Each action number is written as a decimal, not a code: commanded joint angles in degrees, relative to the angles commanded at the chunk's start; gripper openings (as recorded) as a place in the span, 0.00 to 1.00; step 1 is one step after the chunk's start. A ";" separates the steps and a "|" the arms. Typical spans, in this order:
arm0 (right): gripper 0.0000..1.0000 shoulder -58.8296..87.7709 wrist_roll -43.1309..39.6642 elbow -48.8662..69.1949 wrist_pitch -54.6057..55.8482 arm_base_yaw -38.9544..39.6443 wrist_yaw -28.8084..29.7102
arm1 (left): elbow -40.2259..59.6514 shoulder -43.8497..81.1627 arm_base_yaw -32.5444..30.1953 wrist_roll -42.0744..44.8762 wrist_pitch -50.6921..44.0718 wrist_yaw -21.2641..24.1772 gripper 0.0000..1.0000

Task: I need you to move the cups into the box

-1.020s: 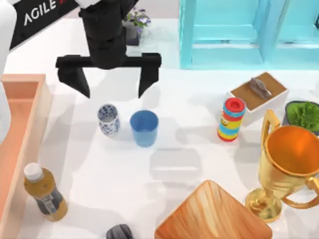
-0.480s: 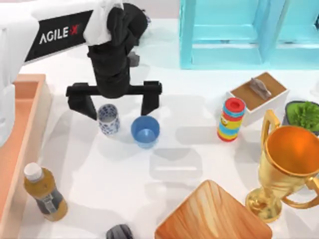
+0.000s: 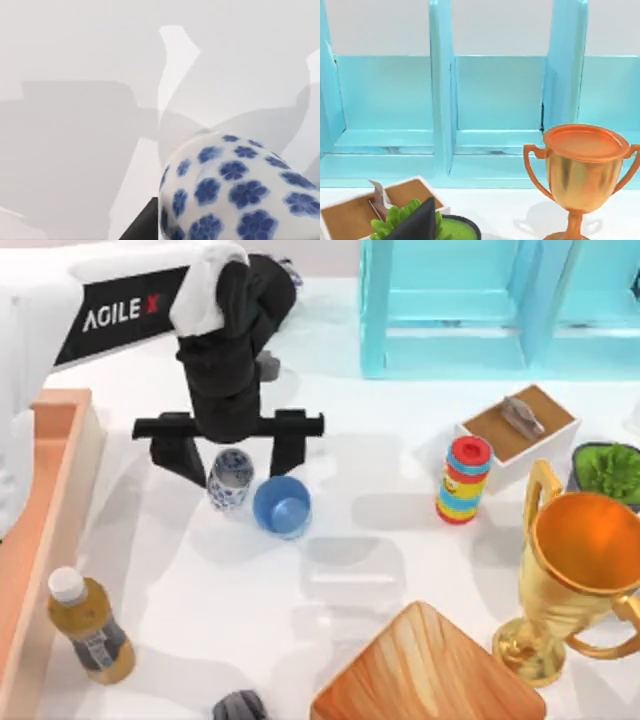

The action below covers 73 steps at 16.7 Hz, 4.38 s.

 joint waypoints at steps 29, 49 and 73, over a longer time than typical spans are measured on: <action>1.00 0.00 0.00 0.00 0.00 0.00 0.00 | 6.46 -10.66 12.91 12.77 -16.73 -0.01 0.00; 1.00 0.00 0.00 0.00 0.00 0.00 0.00 | -26.89 -46.68 49.40 48.70 -19.91 0.17 0.00; 1.00 0.00 0.00 0.00 0.00 0.00 0.00 | -41.15 -46.10 49.75 49.06 -5.07 0.17 0.75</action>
